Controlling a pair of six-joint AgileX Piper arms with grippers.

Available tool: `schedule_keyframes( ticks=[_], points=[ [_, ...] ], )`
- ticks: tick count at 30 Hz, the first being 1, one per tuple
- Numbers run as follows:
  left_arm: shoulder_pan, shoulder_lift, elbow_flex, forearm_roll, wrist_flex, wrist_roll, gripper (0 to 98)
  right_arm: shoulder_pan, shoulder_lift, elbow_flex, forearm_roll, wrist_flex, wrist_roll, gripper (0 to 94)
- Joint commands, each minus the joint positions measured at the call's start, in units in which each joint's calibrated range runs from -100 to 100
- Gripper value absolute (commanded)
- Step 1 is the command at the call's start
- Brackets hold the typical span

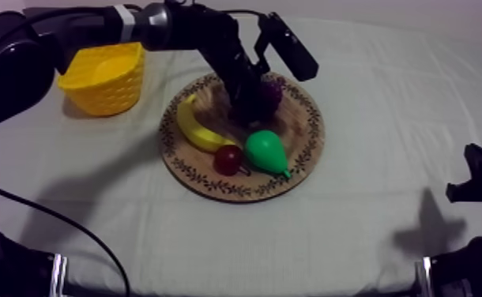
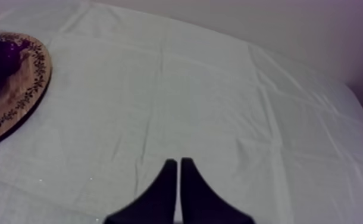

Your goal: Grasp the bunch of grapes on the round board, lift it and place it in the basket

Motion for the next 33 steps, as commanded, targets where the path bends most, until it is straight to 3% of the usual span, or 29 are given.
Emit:
schedule_keyframes(
  ticks=[1, 15, 27, 33],
  points=[
    [-0.04, 0.18, -0.08, 0.12, -0.04, 0.05, 74.3, 0.02, -0.02, 0.04, 0.0, 0.0, -0.02, 0.2],
    [-0.17, 1.64, -1.37, 0.43, 1.19, 0.37, 71.4, 0.02, -0.02, 0.04, 0.0, 0.0, 0.02, 0.2],
    [-0.26, 2.18, -2.32, 0.46, 2.02, 0.61, 55.7, 0.02, -0.02, 0.04, 0.0, 0.0, 0.02, 0.2],
    [-0.32, 2.26, -2.41, 0.51, 2.23, 0.7, 53.4, 0.02, -0.02, 0.04, 0.0, 0.0, 0.0, 0.2]
  ],
)
